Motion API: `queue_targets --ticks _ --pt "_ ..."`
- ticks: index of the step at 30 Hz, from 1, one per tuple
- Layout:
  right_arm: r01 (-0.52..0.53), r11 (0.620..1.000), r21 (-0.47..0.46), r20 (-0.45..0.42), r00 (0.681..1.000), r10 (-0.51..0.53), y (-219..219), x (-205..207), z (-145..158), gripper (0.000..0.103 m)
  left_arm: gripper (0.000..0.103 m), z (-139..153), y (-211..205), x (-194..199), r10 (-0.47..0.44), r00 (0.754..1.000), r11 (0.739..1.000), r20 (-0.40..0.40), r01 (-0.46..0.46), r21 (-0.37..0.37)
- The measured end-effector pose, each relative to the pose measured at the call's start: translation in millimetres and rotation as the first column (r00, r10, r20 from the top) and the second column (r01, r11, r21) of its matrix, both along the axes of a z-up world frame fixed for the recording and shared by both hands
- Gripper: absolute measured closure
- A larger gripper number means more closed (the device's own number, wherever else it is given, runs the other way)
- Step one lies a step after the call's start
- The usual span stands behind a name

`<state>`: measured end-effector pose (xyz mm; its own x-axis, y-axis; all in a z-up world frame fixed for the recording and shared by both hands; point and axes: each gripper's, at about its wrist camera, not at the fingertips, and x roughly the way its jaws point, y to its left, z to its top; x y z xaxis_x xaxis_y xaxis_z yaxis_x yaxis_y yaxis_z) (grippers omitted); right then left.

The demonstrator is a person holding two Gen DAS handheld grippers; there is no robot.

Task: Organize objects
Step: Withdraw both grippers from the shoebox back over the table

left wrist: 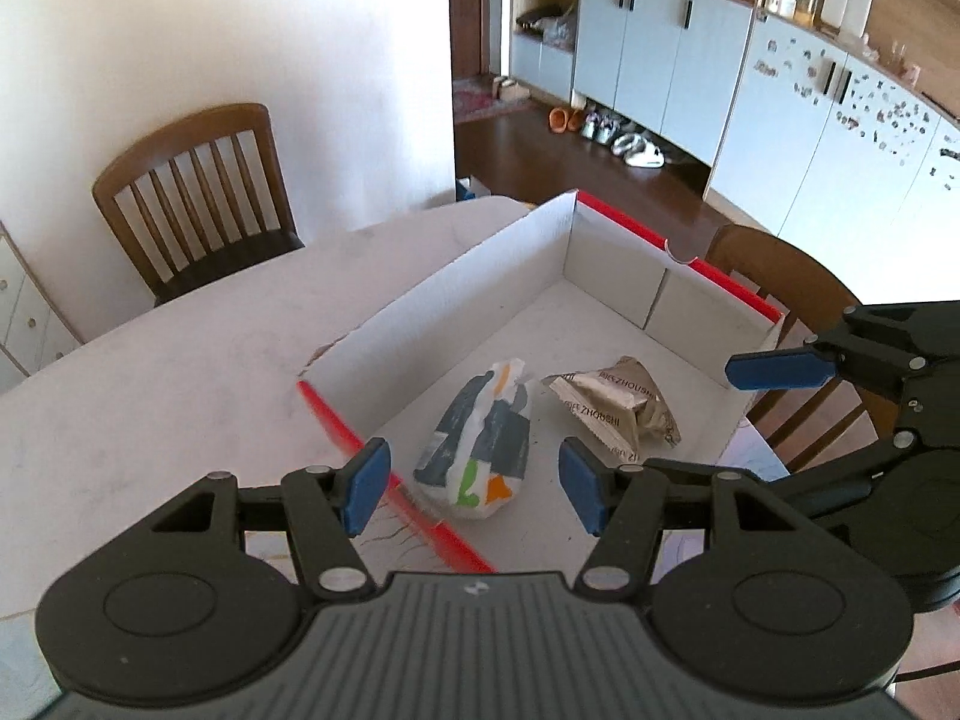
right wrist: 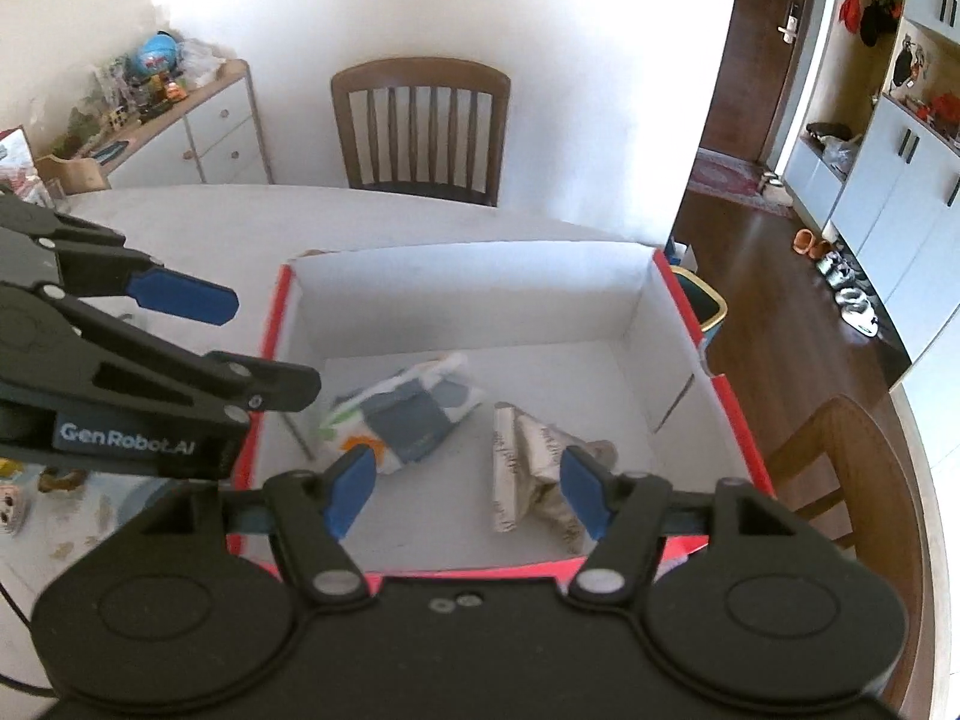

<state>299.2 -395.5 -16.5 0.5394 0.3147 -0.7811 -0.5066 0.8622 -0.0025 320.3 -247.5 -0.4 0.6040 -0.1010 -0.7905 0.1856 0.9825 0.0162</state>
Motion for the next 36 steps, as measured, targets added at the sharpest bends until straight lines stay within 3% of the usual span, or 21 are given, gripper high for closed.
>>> queue_targets --ticks 9,17,23,36 --pt "-0.027 0.999 0.035 0.047 0.999 0.025 25 -43 16 0.024 0.037 13 36 -47 -0.007 0.997 1.0 0.075 0.008 -0.002" --pt "-0.044 0.998 0.047 0.103 0.994 0.039 55 -80 24 0.014 0.022 21 69 -87 -0.009 0.991 1.0 0.133 0.01 -0.006" --pt "-0.047 0.996 0.072 0.132 0.991 0.037 73 -108 26 0.004 0.018 23 97 -118 -0.005 0.984 1.0 0.176 0.006 -0.005" --pt "-0.049 0.992 0.114 0.165 0.986 0.03 113 -152 21 0.002 0.001 12 171 -176 0.077 0.976 0.995 0.206 -0.062 -0.078"
